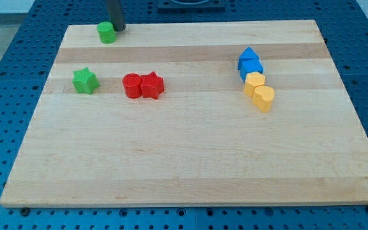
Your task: Move your arm closer to red circle
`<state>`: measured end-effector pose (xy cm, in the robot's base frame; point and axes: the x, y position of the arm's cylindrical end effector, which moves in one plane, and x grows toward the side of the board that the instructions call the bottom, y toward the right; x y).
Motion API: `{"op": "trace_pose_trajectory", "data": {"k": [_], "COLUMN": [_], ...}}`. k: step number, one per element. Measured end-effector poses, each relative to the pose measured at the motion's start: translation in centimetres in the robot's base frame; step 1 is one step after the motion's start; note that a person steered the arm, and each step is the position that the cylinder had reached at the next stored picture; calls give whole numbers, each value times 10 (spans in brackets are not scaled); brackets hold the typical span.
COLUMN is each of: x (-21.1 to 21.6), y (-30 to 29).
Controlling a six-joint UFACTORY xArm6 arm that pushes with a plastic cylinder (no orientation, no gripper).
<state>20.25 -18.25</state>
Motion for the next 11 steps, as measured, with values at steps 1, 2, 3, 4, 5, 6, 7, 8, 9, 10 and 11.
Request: {"op": "trace_pose_trajectory", "data": {"k": [1, 2, 3, 4, 5, 6, 7, 8, 9, 10, 11], "x": [6, 6, 6, 6, 0, -4, 9, 37, 80, 125, 172], "y": [-15, -15, -14, -13, 14, 58, 74, 71, 68, 63, 56]}}
